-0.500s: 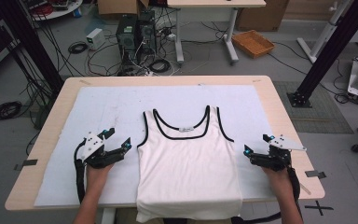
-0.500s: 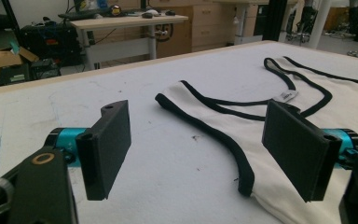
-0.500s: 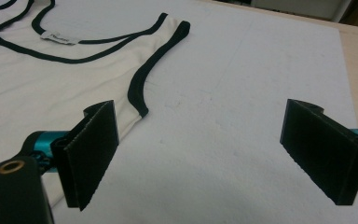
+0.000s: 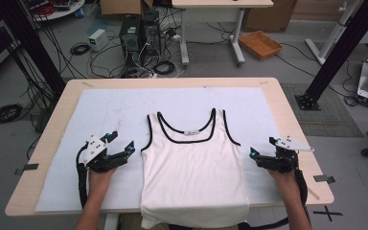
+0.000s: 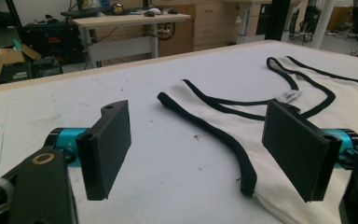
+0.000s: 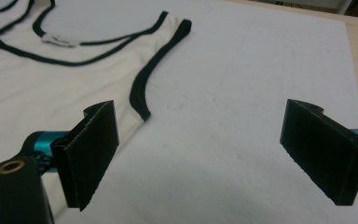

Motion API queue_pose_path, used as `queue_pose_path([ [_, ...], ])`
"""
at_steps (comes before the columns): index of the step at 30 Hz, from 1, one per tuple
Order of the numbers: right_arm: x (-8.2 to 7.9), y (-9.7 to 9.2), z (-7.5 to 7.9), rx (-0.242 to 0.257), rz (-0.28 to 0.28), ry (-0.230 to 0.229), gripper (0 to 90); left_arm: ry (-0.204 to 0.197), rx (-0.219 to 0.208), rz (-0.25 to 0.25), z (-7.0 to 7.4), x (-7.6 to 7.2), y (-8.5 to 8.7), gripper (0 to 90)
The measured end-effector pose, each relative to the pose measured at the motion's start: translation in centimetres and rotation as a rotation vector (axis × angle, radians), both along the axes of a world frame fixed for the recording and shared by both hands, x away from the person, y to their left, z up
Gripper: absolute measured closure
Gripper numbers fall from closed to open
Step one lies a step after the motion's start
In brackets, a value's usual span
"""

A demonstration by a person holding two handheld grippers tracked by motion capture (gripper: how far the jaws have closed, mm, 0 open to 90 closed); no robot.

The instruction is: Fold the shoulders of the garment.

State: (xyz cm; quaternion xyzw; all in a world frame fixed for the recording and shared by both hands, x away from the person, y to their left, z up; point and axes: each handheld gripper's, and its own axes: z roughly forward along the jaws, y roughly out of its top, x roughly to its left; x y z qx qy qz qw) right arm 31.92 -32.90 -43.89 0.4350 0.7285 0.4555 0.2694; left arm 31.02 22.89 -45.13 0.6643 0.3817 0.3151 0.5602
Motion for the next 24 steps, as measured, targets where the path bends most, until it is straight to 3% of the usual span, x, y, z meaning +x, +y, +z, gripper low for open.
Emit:
queue_pose_path([
  [1,0.1,0.6,0.9,0.012,0.039,-0.025,11.1,0.001,0.002,0.006,0.0,0.0,0.0,23.9],
  [4,0.6,1.4,1.6,0.018,0.076,-0.024,11.1,0.010,-0.002,0.007,0.0,0.1,0.0,24.0],
  [5,1.4,2.0,2.2,0.013,0.106,-0.016,11.1,0.010,-0.001,0.008,0.0,0.1,0.0,23.9],
  [11,4.2,3.4,4.5,0.032,0.134,0.013,11.1,0.015,-0.003,0.018,0.0,0.1,0.0,23.9],
  [13,6.1,4.2,5.9,0.030,0.159,0.036,11.1,0.015,-0.004,0.017,0.0,0.1,0.0,24.0],
  [14,6.1,4.2,5.9,0.030,0.159,0.036,11.1,0.015,-0.004,0.017,0.0,0.1,0.0,24.0],
  [15,7.5,4.9,6.5,0.013,0.164,0.056,11.1,0.014,-0.003,0.017,0.0,0.1,0.0,23.9],
  [21,10.6,6.3,7.0,-0.006,0.156,0.106,11.1,0.019,-0.003,0.020,0.0,0.2,0.0,23.9],
  [24,12.8,7.4,6.6,-0.055,0.138,0.158,11.1,0.019,-0.005,0.023,0.0,0.2,0.0,23.9],
])
